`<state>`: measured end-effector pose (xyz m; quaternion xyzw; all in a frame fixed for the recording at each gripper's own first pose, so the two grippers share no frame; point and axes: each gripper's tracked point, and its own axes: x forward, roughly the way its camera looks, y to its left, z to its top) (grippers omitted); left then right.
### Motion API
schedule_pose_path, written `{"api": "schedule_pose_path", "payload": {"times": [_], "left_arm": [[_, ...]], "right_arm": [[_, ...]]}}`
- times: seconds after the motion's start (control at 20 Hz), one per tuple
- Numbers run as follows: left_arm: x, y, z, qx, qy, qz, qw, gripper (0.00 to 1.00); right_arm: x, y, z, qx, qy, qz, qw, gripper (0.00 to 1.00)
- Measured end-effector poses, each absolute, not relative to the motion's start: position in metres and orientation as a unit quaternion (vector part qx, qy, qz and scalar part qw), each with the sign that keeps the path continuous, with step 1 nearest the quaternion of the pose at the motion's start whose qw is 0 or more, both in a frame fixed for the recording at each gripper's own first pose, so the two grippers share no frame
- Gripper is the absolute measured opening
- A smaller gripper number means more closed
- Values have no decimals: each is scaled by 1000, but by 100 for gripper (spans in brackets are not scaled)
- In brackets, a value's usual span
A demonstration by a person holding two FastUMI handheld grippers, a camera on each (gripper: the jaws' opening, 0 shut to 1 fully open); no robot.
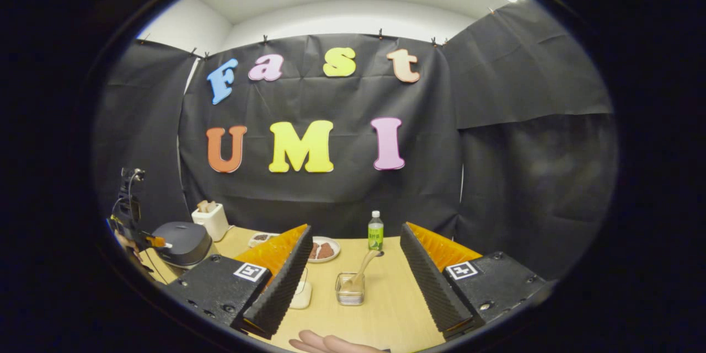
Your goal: Close the left gripper, press the button to open the rice cooker; take a wooden spoon from the chopstick holder with the right hand, scoop a spoonful of rice and pour it into the rice cooker, then put the wooden spoon back into the chopstick holder.
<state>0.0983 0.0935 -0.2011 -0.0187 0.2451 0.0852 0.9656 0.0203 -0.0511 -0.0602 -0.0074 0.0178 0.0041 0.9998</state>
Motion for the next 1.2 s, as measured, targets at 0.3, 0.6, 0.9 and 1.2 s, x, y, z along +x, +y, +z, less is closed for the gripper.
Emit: {"api": "schedule_pose_path", "payload": {"times": [0.3, 0.6, 0.9, 1.2], "left_arm": [[96, 90, -208, -49, 261, 74, 961, 0], [101, 105, -207, -72, 250, 92, 961, 0], [98, 102, -216, -74, 256, 89, 960, 0], [100, 99, -198, -113, 271, 109, 950, 1]], "right_arm": [[21, -54, -71, -11, 24, 5, 1000, 100], [24, -54, -74, -12, 27, 5, 1000, 100], [25, -59, -76, -7, 33, 1, 999, 100], [26, -55, -75, -10, 26, 2, 1000, 99]]}}
